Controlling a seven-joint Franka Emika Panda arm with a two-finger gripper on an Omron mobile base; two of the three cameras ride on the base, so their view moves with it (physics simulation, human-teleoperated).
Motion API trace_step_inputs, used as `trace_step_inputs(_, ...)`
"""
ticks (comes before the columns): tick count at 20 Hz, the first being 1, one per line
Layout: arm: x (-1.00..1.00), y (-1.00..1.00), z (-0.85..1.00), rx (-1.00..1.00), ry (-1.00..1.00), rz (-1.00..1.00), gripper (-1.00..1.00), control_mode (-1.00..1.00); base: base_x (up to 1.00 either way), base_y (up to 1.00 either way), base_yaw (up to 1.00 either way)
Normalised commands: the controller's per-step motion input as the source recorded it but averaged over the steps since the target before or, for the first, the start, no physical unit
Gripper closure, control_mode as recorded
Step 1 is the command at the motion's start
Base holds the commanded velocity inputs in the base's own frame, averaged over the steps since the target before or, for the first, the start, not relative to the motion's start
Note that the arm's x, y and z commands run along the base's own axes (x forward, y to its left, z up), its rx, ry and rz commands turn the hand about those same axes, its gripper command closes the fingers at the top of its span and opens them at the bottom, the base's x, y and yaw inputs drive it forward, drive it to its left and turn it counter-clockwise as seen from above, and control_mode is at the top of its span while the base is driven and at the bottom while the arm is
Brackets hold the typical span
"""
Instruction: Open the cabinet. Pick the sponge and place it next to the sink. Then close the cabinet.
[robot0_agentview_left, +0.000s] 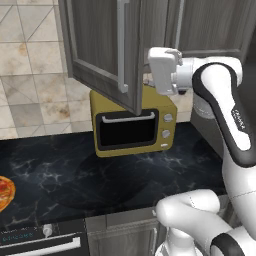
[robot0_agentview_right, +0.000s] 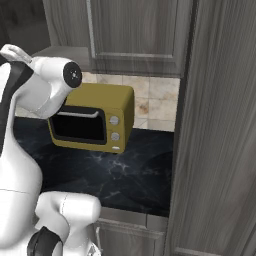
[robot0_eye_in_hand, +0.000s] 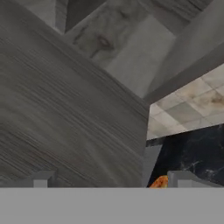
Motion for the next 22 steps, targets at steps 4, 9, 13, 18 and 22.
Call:
trace_step_inputs(4,0.00,0.13,0.00,0.00,0.02,0.21,-1.00,-1.00,0.00,0.00,0.00)
trace_step_inputs(9,0.05,0.02,0.00,0.01,0.04,0.23,-1.00,-1.00,0.00,0.00,0.00)
trace_step_inputs(13,0.06,0.15,0.00,0.01,0.05,0.20,-1.00,-1.00,0.00,0.00,0.00)
trace_step_inputs(18,0.28,0.26,0.00,0.00,0.02,0.05,-1.00,-1.00,0.00,0.00,0.00)
trace_step_inputs(22,0.44,0.27,0.00,0.00,0.00,0.00,-1.00,-1.00,0.00,0.00,0.00)
